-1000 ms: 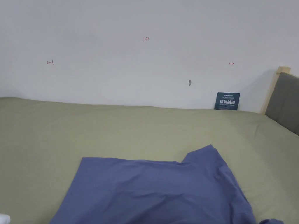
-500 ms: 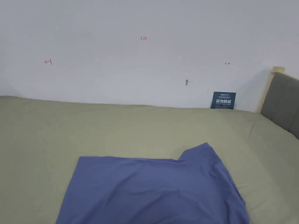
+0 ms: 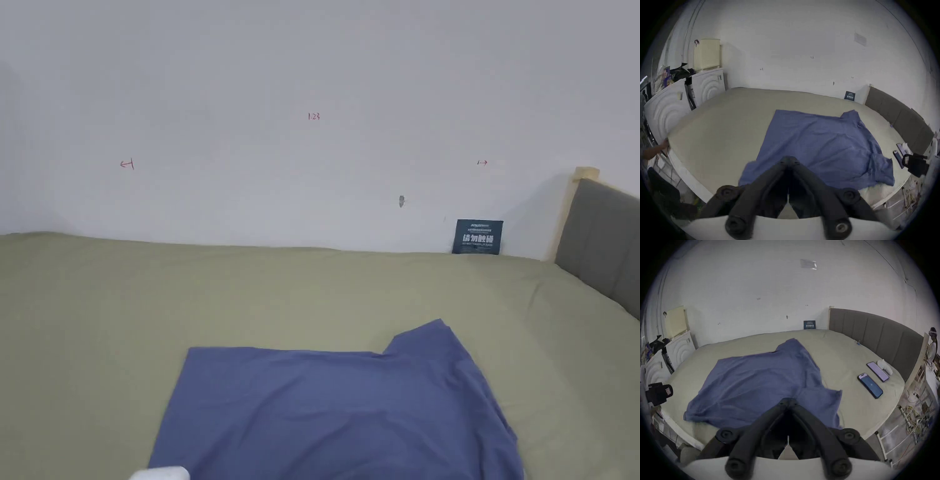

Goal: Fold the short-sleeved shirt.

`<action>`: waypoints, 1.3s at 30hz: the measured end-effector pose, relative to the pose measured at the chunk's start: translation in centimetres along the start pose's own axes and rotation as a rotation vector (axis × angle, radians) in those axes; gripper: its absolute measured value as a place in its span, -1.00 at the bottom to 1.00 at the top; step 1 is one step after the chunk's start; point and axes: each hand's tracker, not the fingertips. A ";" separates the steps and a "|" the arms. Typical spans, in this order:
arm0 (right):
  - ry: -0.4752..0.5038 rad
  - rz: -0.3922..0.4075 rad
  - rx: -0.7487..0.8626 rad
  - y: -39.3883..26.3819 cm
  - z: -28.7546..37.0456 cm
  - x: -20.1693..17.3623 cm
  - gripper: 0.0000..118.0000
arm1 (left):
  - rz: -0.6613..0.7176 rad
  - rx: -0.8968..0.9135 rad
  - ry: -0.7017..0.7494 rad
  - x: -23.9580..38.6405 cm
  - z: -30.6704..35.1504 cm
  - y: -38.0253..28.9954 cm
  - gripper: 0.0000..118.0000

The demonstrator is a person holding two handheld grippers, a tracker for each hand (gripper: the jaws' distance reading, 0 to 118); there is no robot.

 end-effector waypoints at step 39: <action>-0.002 -0.056 -0.116 3.1 -0.5 8.7 -0.97 | 0.141 -0.473 0.096 -9.3 -13.2 -3.1 0.33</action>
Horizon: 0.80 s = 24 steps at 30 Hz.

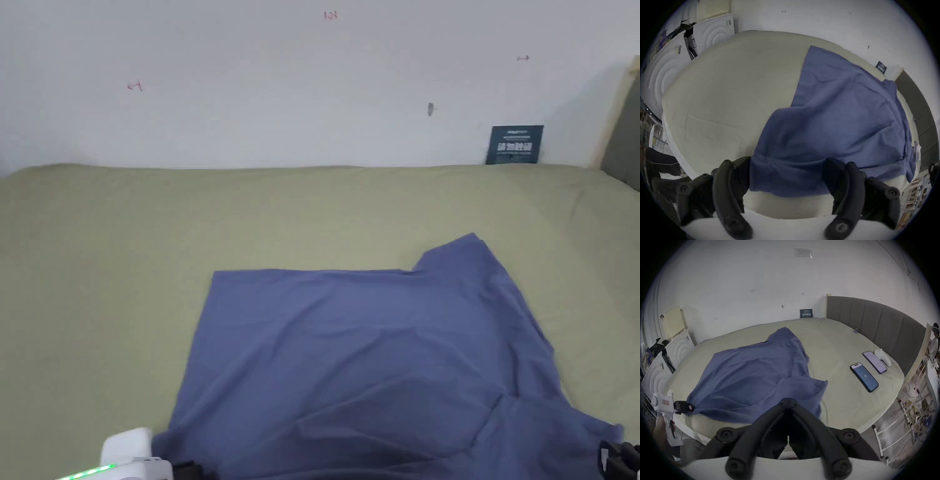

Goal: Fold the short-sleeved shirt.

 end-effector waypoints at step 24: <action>-0.005 0.168 -0.368 -3.2 -11.1 3.3 -0.88 | -0.083 0.050 -0.025 0.4 1.6 0.9 -0.93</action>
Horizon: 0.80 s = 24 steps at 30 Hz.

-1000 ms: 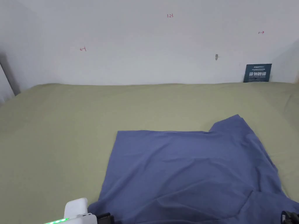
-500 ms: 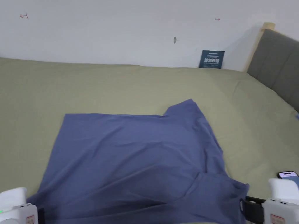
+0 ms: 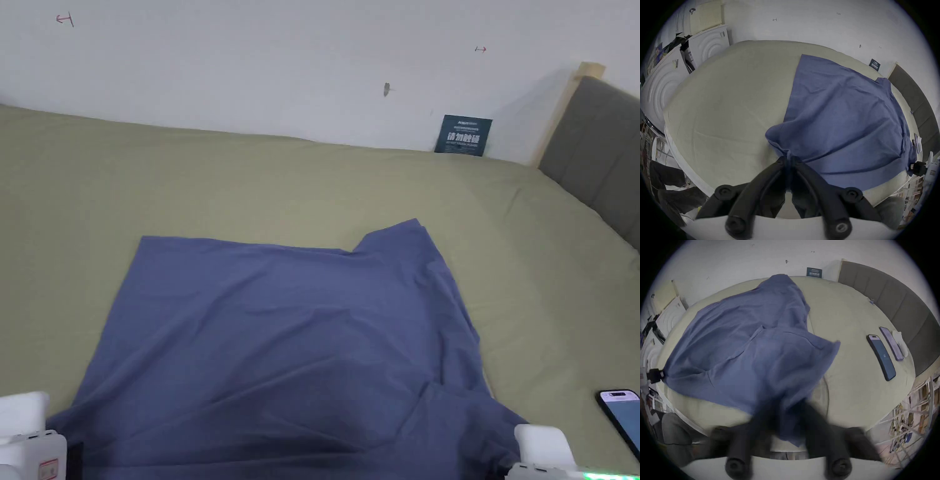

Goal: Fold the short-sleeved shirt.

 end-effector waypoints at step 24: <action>-0.039 0.183 0.200 13.0 0.7 -0.9 -0.88 | -0.089 -0.001 -0.085 0.9 -0.9 11.0 -0.93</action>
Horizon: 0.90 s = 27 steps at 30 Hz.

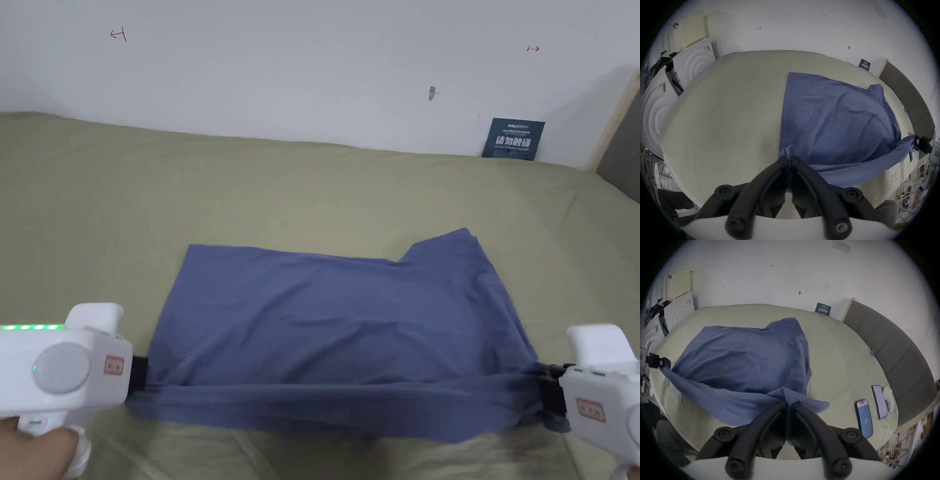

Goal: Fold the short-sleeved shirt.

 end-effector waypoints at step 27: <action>-0.016 -0.183 0.224 0.8 0.7 -3.6 -0.42 | -0.033 0.373 -0.005 3.4 2.6 -0.8 -0.98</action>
